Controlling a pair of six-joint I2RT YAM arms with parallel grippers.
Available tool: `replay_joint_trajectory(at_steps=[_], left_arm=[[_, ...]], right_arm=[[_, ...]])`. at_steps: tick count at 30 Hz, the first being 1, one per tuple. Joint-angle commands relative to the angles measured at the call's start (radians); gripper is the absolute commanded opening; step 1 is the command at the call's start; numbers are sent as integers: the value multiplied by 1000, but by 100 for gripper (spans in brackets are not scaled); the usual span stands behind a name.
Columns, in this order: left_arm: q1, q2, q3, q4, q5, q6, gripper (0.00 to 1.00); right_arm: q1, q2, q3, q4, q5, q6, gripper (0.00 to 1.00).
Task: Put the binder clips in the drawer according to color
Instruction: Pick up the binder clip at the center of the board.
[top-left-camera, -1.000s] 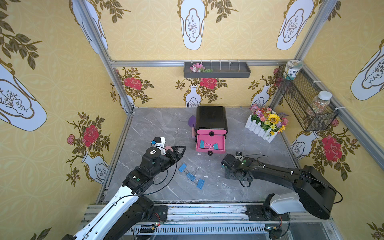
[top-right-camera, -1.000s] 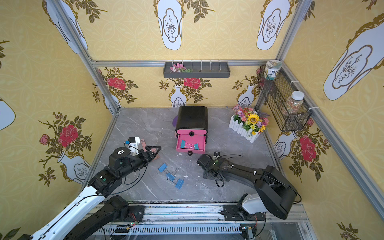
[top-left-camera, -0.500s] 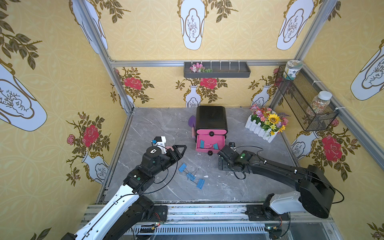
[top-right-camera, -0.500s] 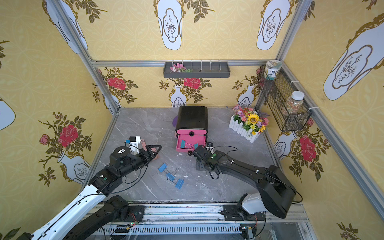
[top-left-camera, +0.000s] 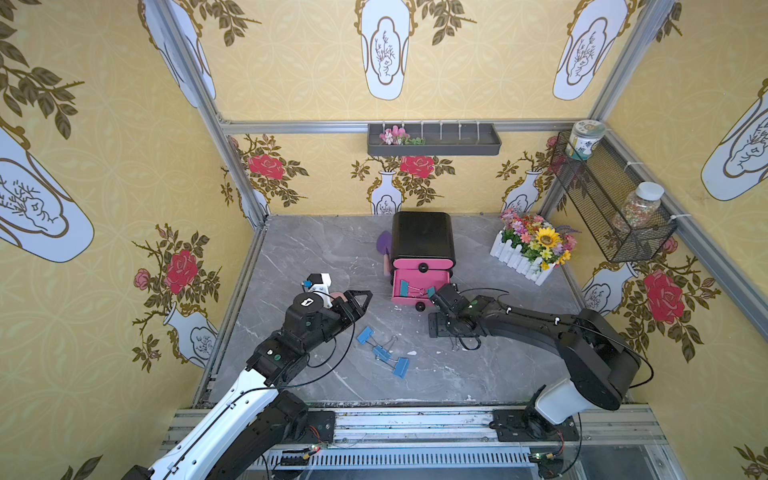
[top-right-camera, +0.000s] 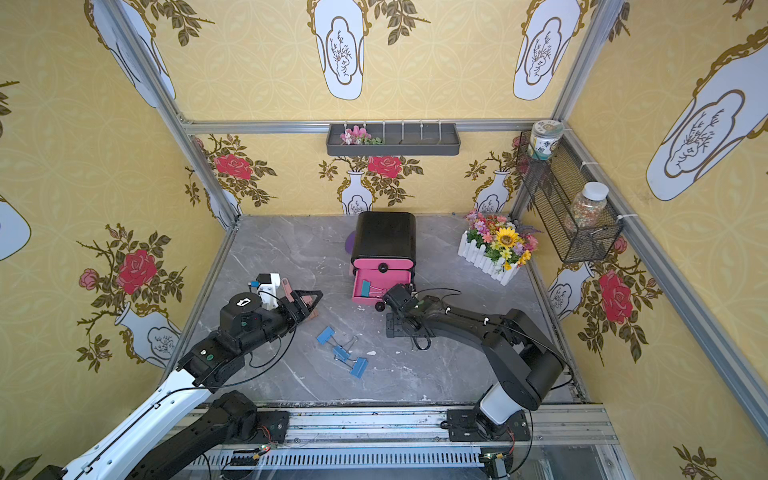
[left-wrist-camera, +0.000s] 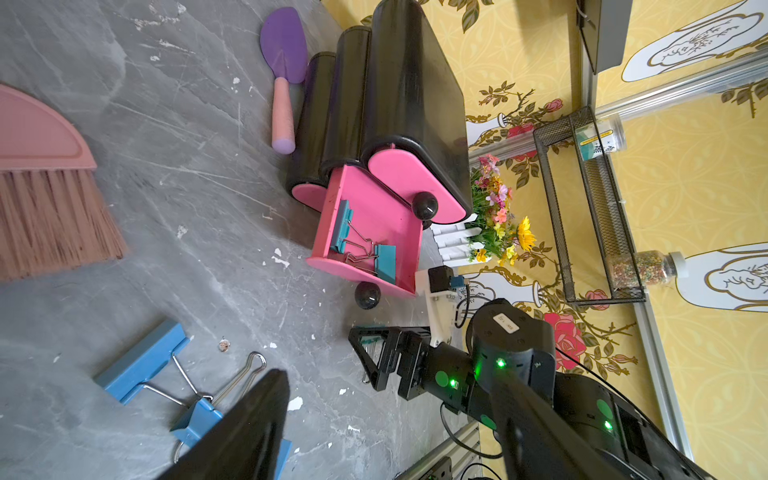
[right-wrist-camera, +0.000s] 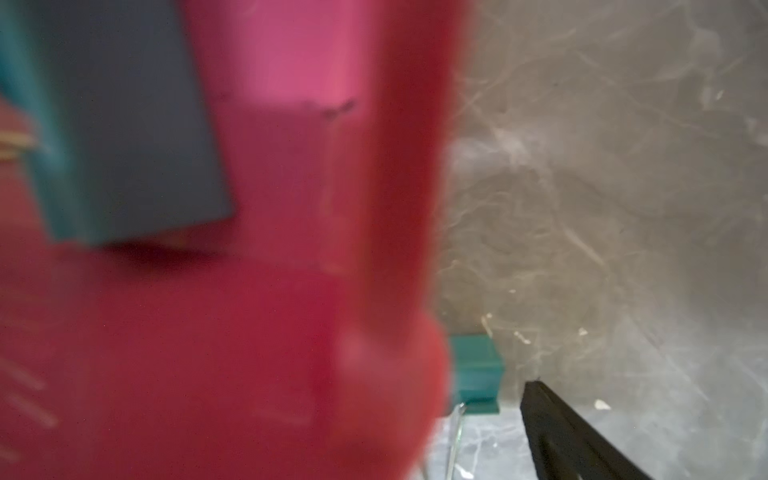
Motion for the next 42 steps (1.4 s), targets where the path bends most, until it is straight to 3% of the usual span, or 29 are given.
replay_joint_trajectory(at_steps=[1,6,12,22,42], left_arm=[[0,7,6,5,-6,1,82],[0,10,10,2,-8,1,82],[0,20,12,10,-3,-1,82],[0,13,17,-2,-5,-1,82],[0,9,15,1,-2,-4,81]], right_arm=[[-25,-4,-16,31,-30,-35,97],[-27,-14,-38,59,-55,-54,100],[-23,-23,-68,93,-64,-40,84],[-22,-21,-87,75,-17,-6,68],[-8,-59,-127,57,21,6,60]])
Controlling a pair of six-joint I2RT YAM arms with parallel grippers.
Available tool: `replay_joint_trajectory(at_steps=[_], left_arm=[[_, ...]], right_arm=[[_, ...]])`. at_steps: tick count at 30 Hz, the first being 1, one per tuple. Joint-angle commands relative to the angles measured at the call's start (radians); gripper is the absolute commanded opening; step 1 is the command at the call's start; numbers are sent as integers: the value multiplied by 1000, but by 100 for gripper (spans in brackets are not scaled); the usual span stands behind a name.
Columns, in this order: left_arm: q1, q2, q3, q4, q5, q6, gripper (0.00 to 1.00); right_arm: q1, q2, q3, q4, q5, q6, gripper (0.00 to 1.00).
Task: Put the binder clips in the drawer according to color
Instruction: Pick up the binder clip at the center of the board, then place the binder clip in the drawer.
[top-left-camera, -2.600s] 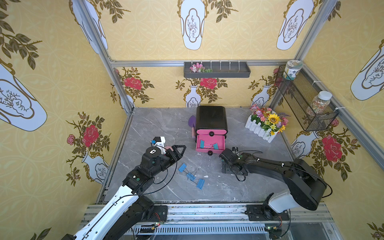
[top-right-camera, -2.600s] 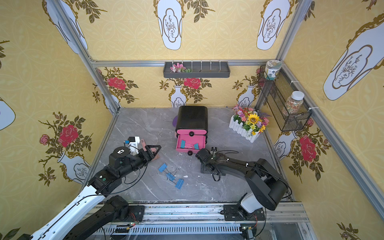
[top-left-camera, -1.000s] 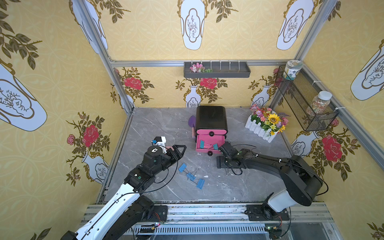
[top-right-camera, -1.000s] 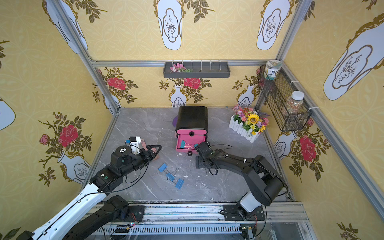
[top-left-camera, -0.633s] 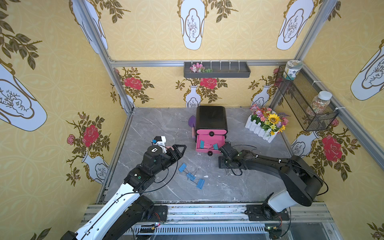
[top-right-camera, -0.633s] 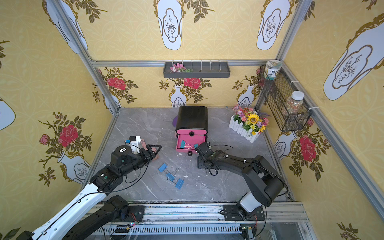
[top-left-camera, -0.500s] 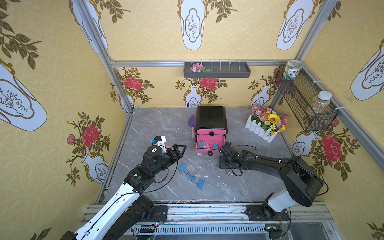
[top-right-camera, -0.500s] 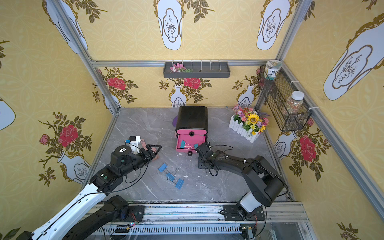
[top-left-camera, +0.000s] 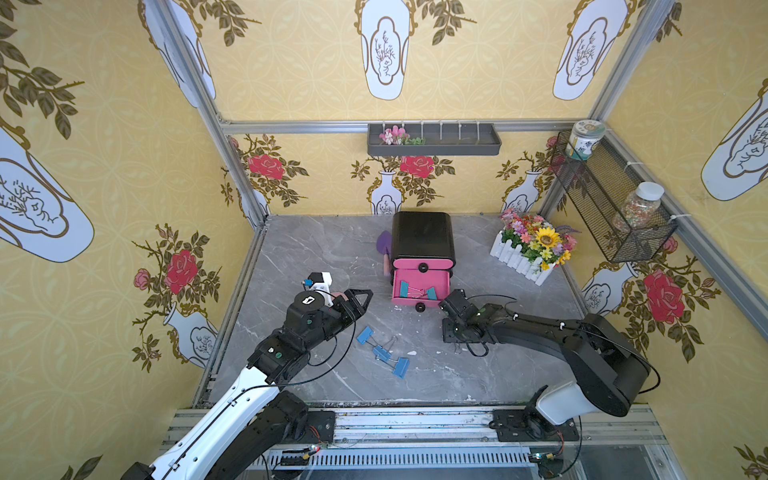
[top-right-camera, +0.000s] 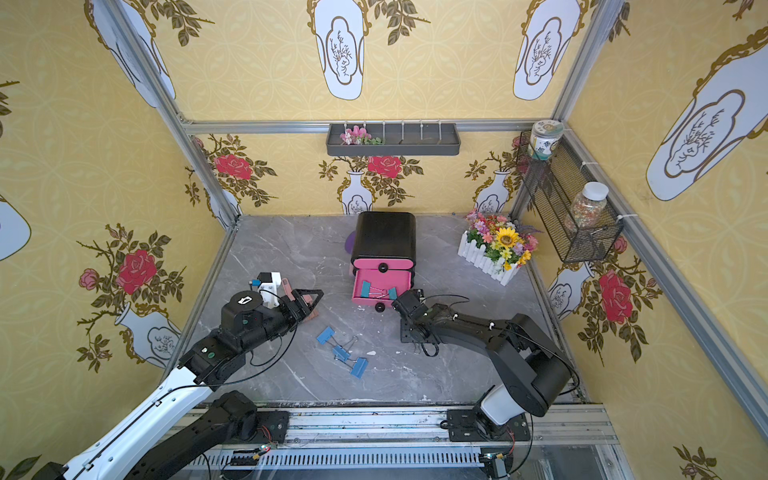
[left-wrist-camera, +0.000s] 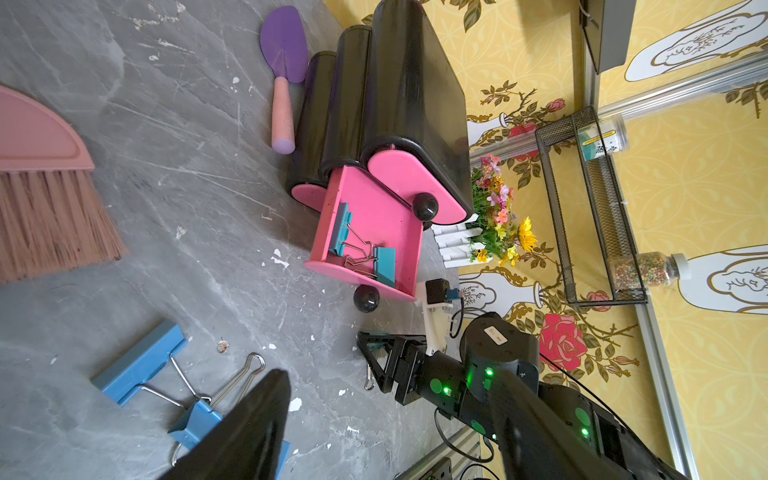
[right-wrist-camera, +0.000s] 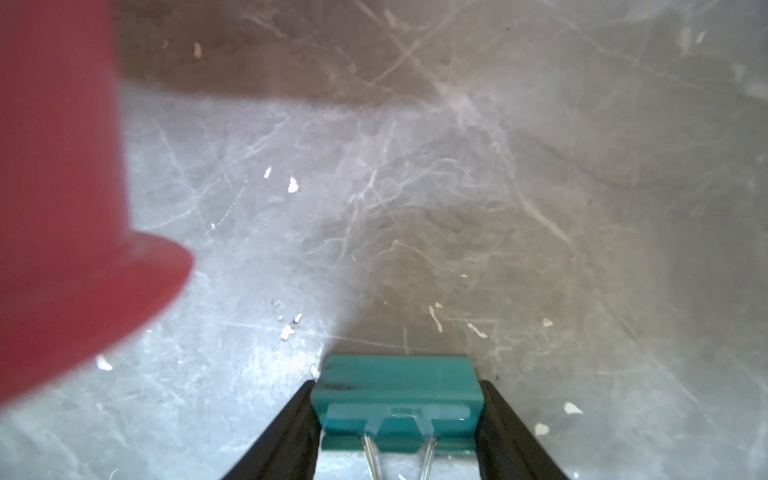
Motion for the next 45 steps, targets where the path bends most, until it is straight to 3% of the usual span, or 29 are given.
replay_joint_trajectory(at_steps=[1,12,18,33,39,45], left_arm=[[0,-4,2,1,-2,-3,81],[0,10,5,16,1,-6,81],[0,51,-2,58,21,-7,81],[-4,145,-69,161,76,-30,79],[-5,147,-85,173,79,-34,79],[-5,161,-89,187,87,-34,79]], right_arm=[[3,-16,-7,-22,8,10,59],[18,-196,25,-155,56,15,56],[18,-266,153,-255,83,-32,56],[-12,57,562,-191,119,-137,56],[-11,103,582,-157,134,-123,56],[-11,111,577,-146,147,-120,66]])
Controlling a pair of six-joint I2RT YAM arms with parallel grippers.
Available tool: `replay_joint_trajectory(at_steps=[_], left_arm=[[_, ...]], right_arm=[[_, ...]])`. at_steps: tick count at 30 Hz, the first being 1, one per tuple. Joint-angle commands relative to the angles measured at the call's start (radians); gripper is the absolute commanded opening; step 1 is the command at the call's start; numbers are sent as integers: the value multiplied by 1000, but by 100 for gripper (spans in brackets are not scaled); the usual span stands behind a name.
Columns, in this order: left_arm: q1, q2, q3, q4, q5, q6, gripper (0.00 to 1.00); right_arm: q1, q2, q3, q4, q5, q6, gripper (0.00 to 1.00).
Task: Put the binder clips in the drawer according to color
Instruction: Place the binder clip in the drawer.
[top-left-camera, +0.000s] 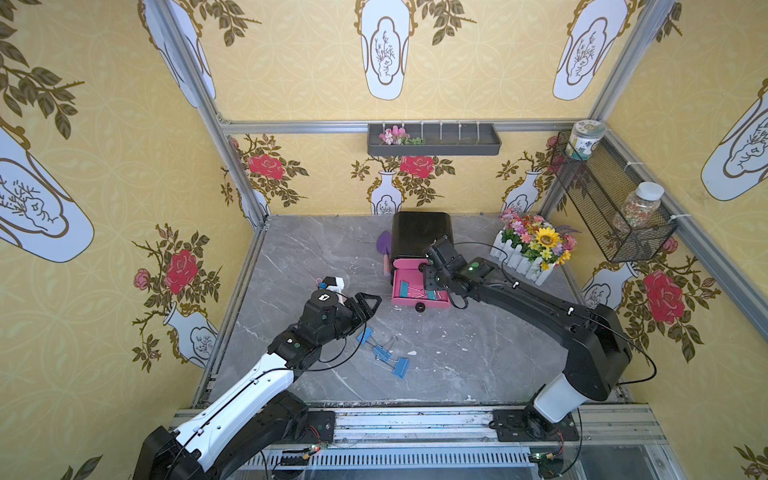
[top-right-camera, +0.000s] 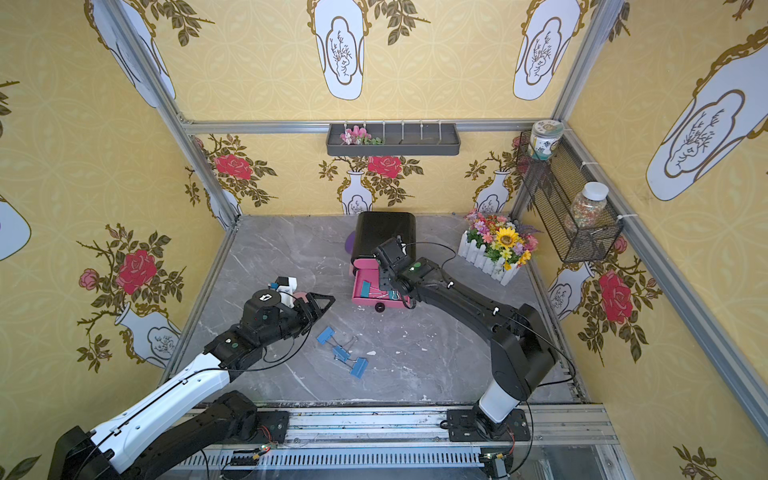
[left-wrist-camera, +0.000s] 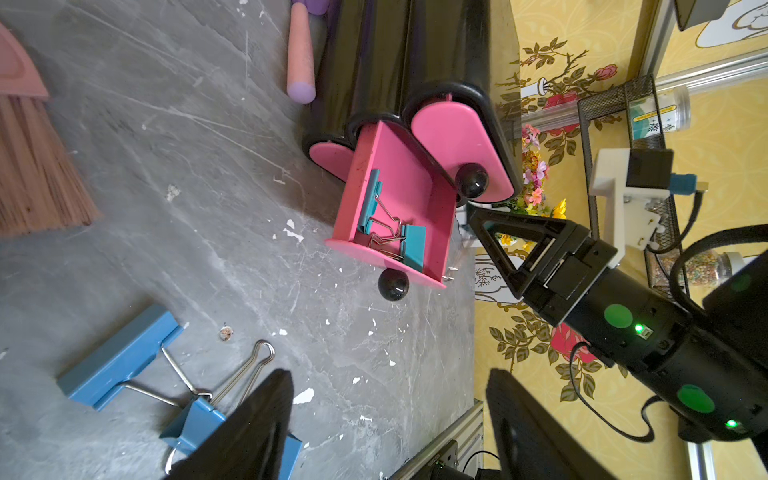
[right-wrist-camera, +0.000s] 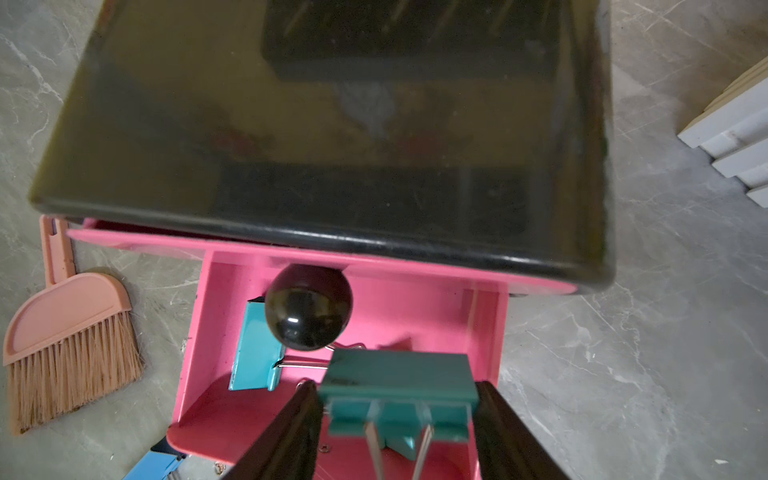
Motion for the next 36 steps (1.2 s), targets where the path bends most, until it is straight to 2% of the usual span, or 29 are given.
replay_joint_trajectory(at_steps=[1,8,12,16,20,23,25,29,36], left_arm=[[1,6,-3,32,15,6,79],[1,2,-3,34,14,7,79],[1,-1,-3,32,13,8,79],[1,2,-3,32,17,9,79],[1,4,-9,29,16,8,78],[1,3,-7,29,14,8,78],[0,0,-4,29,9,9,78],[-1,-9,10,9,4,14,78],[-2,-73,15,-66,-16,14,78]], right_arm=[[2,6,1,32,30,6,68],[1,4,10,32,32,0,74],[5,-47,-17,38,22,1,73],[16,-142,-108,39,-12,26,63],[62,-269,-281,58,-57,103,47],[113,-344,-401,80,-68,169,40],[139,-370,-464,98,-63,208,39],[154,-365,-561,189,-76,259,25],[153,-230,-564,328,-73,253,23]])
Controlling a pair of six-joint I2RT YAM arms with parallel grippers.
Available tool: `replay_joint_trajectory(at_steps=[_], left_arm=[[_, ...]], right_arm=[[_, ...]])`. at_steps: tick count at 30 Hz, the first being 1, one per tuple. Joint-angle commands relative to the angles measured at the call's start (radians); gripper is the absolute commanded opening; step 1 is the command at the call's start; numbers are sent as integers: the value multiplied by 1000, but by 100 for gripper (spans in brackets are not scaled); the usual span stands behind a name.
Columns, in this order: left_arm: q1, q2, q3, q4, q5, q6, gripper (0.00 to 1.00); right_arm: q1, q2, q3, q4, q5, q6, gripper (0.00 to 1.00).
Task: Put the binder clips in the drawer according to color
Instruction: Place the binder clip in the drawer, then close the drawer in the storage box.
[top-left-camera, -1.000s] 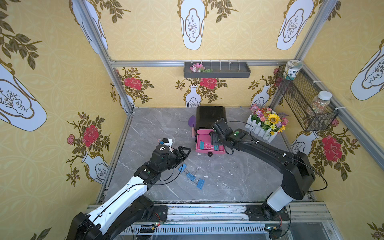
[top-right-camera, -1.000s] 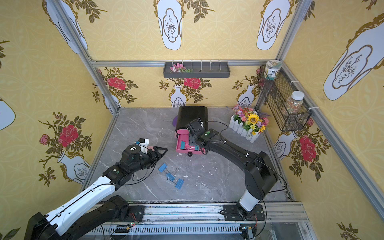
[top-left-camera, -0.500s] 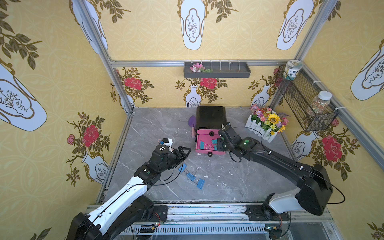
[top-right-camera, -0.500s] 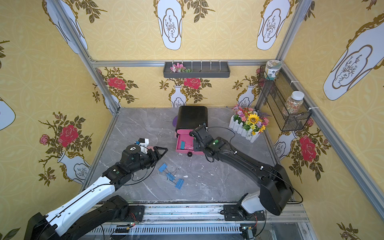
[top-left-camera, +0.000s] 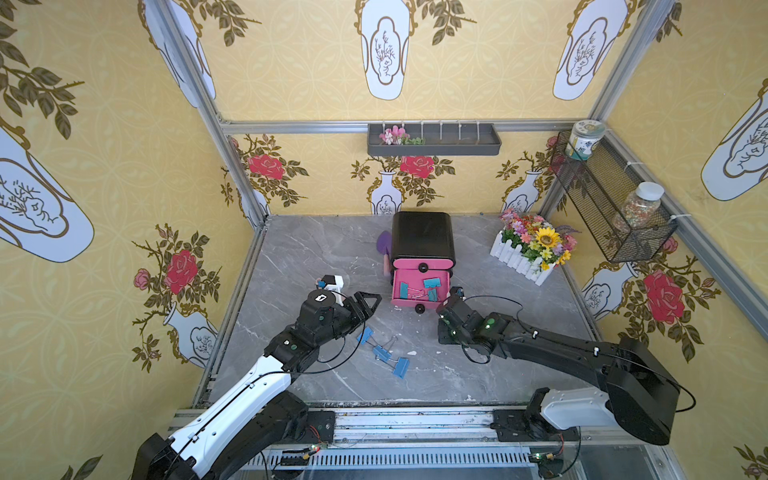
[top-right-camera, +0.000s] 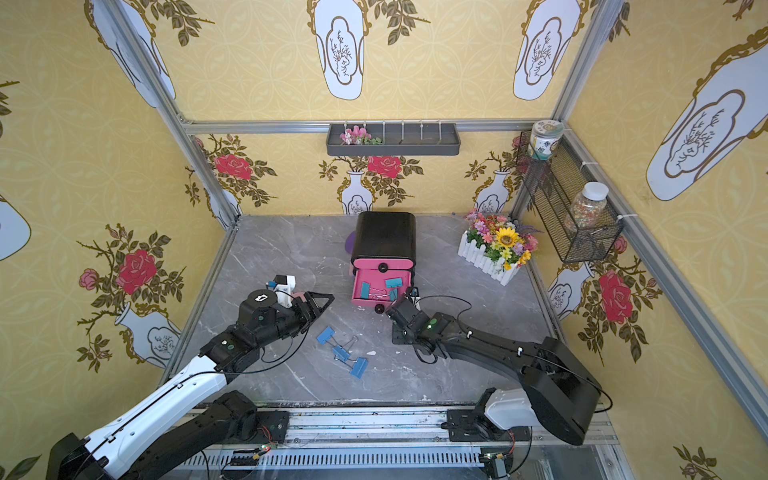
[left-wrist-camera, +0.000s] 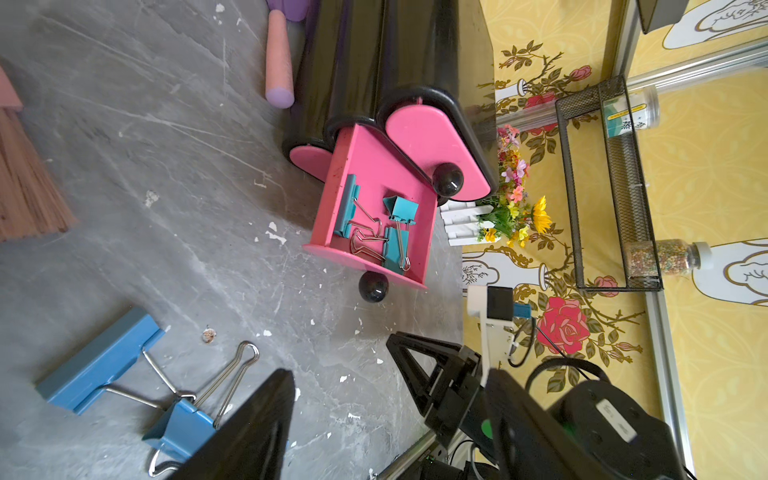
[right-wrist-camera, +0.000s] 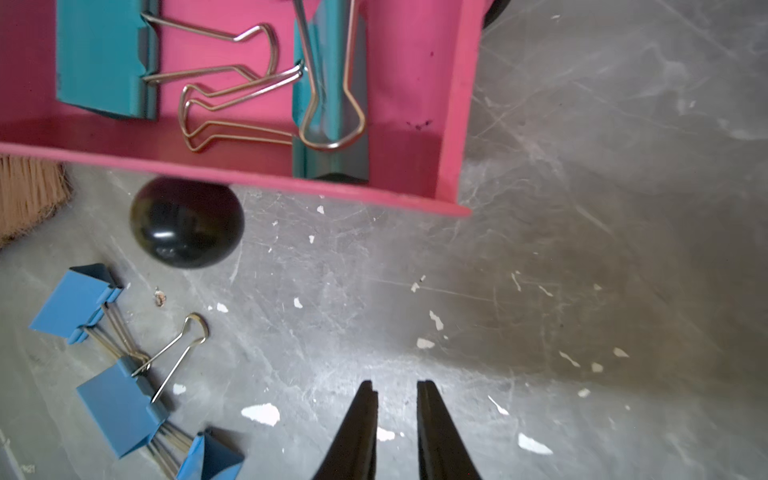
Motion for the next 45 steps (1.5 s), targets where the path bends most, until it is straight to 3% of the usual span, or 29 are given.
replay_joint_trajectory(at_steps=[1,12,30,45], left_arm=[[1,-29,1,-50,-23,10,78],[1,-63,-4,-101,-41,8,79],[2,-63,16,-124,-54,16,79],[1,-75,13,-150,-55,13,79]], right_arm=[[0,47,16,126,10,5,23],[-21,130,62,254,47,-49,23],[-147,180,157,290,-38,-123,24],[-199,316,230,430,-57,-74,24]])
